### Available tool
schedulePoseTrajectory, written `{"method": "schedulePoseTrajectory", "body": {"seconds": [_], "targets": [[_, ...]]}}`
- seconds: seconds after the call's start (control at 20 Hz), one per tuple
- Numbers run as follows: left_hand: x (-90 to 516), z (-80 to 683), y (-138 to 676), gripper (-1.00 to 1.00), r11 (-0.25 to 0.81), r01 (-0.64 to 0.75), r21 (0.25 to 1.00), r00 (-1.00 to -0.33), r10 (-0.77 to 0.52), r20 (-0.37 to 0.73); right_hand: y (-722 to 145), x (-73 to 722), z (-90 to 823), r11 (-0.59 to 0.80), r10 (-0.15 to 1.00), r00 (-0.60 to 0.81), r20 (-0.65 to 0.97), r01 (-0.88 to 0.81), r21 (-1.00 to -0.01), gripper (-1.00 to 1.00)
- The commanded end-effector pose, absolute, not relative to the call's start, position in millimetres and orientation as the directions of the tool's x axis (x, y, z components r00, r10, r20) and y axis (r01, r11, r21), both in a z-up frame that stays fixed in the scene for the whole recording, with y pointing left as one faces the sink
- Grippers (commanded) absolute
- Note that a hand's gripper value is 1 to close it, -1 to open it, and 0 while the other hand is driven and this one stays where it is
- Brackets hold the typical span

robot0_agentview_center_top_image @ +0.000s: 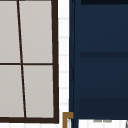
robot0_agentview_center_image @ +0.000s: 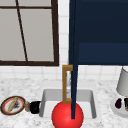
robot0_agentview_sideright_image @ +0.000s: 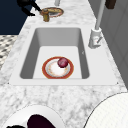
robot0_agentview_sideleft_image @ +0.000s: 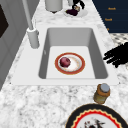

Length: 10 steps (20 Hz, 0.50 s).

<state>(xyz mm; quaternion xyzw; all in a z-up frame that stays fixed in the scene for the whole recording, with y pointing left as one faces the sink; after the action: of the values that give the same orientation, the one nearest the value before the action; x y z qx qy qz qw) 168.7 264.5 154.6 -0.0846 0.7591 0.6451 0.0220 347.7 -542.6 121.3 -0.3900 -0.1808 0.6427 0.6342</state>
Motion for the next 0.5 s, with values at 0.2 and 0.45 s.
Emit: {"method": "schedulePoseTrajectory", "body": {"seconds": [0.2,0.45], "targets": [[169,155,265,0.00,0.153,-0.157,0.976,-0.985,-0.100,-0.143,-551,341,147,-0.107,0.970,0.073,-0.233,-0.730,-0.675,-1.00],[169,155,265,0.00,0.153,-0.157,0.976,-0.985,-0.100,-0.143,-550,339,168,-0.092,0.971,0.090,-0.223,-0.718,-0.690,-1.00]]}}
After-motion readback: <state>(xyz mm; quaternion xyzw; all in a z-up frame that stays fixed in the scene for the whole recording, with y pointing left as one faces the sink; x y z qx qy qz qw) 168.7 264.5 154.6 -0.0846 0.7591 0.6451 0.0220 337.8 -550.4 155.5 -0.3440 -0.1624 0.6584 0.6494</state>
